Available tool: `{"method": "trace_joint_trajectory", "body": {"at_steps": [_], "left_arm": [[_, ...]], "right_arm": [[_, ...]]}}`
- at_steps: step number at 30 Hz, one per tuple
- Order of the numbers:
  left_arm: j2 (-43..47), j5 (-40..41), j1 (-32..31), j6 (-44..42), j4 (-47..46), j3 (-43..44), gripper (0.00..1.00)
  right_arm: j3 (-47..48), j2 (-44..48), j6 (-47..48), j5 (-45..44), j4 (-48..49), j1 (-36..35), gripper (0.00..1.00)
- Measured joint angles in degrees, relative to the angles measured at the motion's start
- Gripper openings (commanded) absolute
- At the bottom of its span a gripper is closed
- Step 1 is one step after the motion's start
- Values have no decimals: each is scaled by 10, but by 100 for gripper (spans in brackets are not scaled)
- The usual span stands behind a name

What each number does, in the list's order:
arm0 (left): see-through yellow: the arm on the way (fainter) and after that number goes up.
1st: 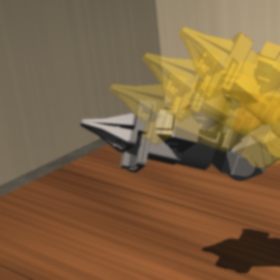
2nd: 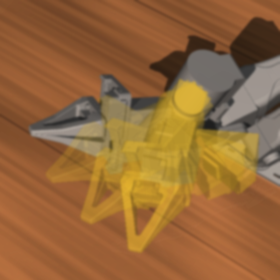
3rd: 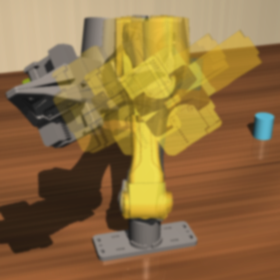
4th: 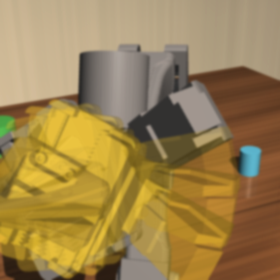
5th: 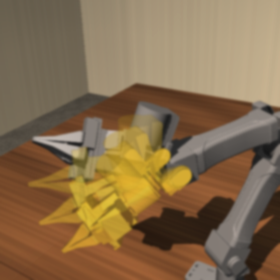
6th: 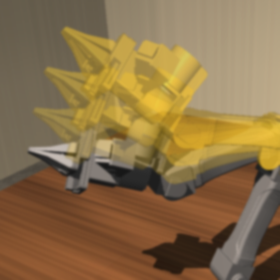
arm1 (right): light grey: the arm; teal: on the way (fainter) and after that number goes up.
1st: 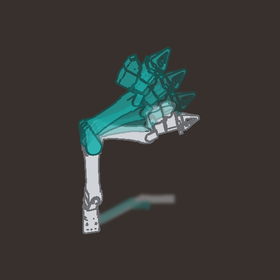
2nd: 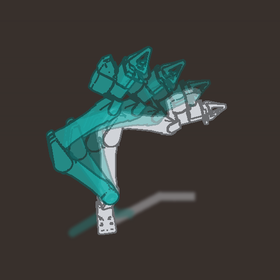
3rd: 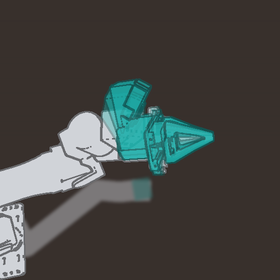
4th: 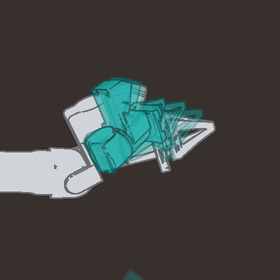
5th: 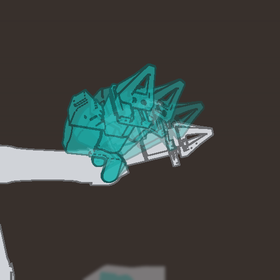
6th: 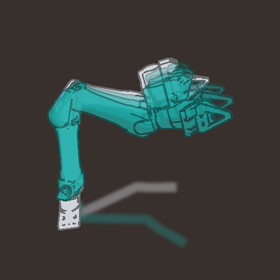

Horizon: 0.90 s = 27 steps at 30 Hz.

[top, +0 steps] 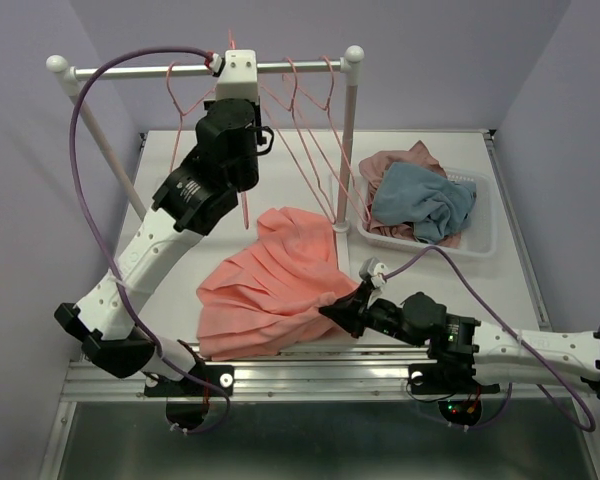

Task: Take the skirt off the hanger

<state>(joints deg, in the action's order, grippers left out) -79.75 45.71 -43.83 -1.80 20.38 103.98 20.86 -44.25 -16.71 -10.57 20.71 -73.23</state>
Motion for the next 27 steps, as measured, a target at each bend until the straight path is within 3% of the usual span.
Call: {"method": "trace_joint_trajectory", "body": {"at_steps": [8,27], "left_arm": [[-60,-25,33,-53,-37,60,0],[-69,-139,105,-47,-73,24,0]], "right_arm": [[0,12,0,0,-15,0,1],[1,38,-2,-10,-61,0,1]]}}
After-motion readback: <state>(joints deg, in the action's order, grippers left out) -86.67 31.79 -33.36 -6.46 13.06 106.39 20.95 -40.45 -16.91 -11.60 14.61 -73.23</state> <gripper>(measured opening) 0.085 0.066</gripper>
